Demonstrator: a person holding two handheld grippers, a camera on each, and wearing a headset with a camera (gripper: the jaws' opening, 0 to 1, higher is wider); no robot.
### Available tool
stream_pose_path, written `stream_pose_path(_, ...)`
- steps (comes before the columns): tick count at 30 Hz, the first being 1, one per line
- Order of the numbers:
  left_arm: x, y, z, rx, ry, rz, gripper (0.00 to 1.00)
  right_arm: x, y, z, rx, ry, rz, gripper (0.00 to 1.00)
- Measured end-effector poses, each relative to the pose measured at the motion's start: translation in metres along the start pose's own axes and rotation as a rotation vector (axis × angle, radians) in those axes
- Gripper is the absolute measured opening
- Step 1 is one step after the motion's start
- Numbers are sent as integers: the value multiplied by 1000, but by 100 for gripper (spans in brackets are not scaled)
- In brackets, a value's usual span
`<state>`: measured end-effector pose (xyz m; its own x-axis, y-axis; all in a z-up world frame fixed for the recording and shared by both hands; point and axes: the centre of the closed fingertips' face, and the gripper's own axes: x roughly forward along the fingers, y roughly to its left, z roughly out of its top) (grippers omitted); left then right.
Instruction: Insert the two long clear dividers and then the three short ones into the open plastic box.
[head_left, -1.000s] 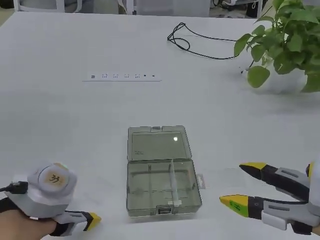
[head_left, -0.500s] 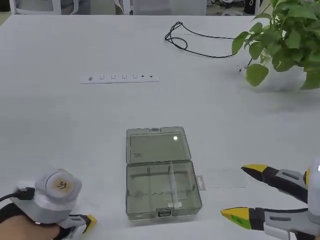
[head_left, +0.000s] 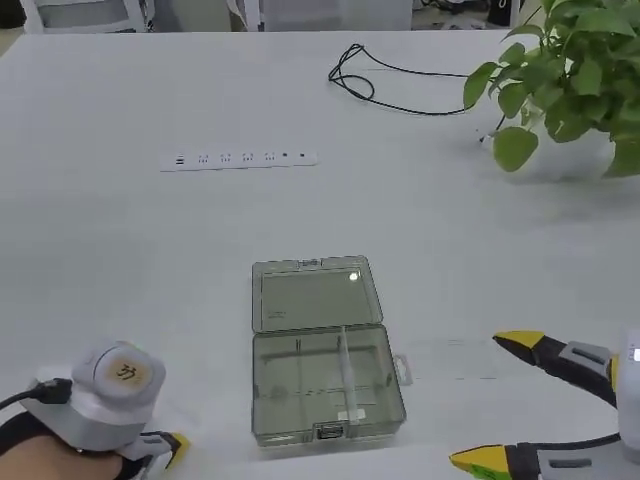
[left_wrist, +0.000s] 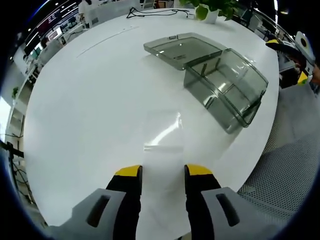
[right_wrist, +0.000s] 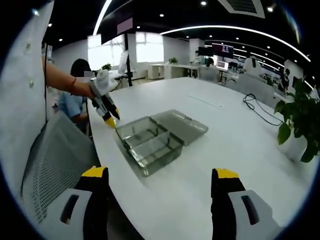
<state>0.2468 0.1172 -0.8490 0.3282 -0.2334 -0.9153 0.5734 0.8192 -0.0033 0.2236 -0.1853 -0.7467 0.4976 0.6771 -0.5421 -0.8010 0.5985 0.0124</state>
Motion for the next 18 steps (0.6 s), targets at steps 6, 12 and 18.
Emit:
stream_pose_path(6,1,0,0,11,24,-8,32,0,0,1,7,-8,-12,84)
stream_pose_path(12,1,0,0,31,50,-21,32,0,1,0,9,-4,-15,85)
stream_pose_path(18,-1,1,0,18,54,-52,32,-1,2,-2,3,5,-14,88)
